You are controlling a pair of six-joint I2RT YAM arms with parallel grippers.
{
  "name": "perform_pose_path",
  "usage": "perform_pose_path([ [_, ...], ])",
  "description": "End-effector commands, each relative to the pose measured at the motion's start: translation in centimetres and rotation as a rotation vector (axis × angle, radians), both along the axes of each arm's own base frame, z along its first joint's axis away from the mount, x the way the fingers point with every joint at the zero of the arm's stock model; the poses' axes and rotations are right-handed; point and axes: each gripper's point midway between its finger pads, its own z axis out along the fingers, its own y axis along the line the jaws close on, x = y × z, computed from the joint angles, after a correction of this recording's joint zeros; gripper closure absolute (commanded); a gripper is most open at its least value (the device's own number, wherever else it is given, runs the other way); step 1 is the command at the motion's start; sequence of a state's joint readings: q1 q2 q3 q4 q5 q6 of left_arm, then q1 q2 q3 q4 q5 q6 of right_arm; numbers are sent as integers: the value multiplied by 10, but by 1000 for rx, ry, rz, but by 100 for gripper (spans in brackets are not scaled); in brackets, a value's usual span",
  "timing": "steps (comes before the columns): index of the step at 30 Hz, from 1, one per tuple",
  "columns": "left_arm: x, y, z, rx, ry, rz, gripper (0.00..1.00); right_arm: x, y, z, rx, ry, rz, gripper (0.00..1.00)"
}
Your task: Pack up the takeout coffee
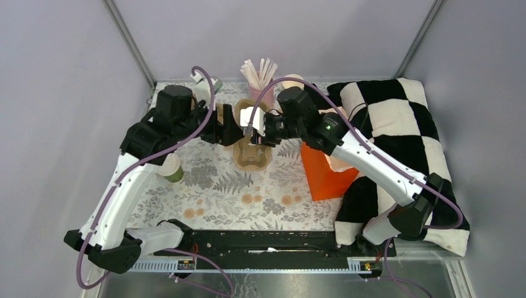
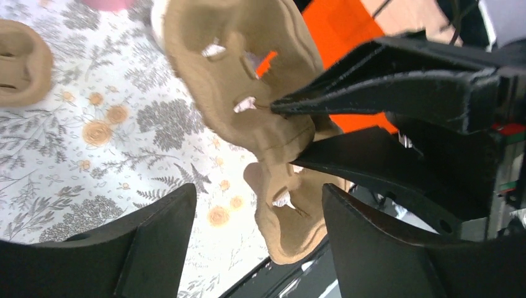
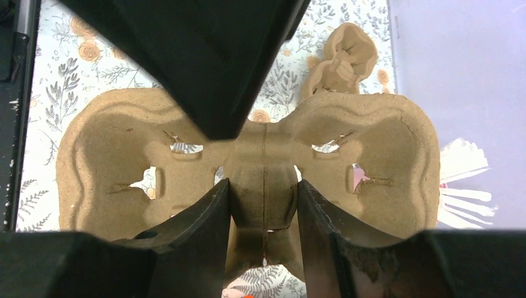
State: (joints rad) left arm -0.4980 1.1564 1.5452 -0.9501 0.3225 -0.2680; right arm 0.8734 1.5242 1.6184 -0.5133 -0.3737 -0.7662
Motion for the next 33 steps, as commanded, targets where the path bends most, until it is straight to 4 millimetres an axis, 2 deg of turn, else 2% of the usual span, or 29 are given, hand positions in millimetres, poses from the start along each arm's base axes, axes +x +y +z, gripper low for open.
perform_pose_path([
  [1,11,25,61,-74,-170,192,19,-7,-16,66,126,-109,-38,53],
  [4,25,37,71,-118,-152,352,14,-15,-34,91,159,-143,-66,53],
  [7,32,20,68,-184,-86,341,14,-27,-63,122,202,-197,-123,53],
  [11,34,-19,63,-319,14,225,14,-43,-108,154,255,-270,-211,52],
  [15,31,-67,67,-500,98,49,12,-55,-155,175,293,-341,-327,51],
  [21,14,-145,77,-621,123,-105,7,-73,-213,189,338,-405,-465,52],
  [24,13,-181,64,-586,138,-120,5,-83,-233,193,364,-409,-498,52],
  [26,18,-198,50,-548,147,-81,4,-90,-244,195,377,-406,-515,52],
  [29,32,-212,26,-472,154,1,8,-97,-255,194,375,-397,-531,52],
  [31,37,-223,19,-429,151,8,13,-100,-260,191,365,-389,-535,52],
  [32,39,-226,17,-411,148,8,17,-102,-263,189,359,-386,-537,52],
  [33,42,-229,18,-404,142,10,27,-103,-265,186,349,-384,-539,52],
])
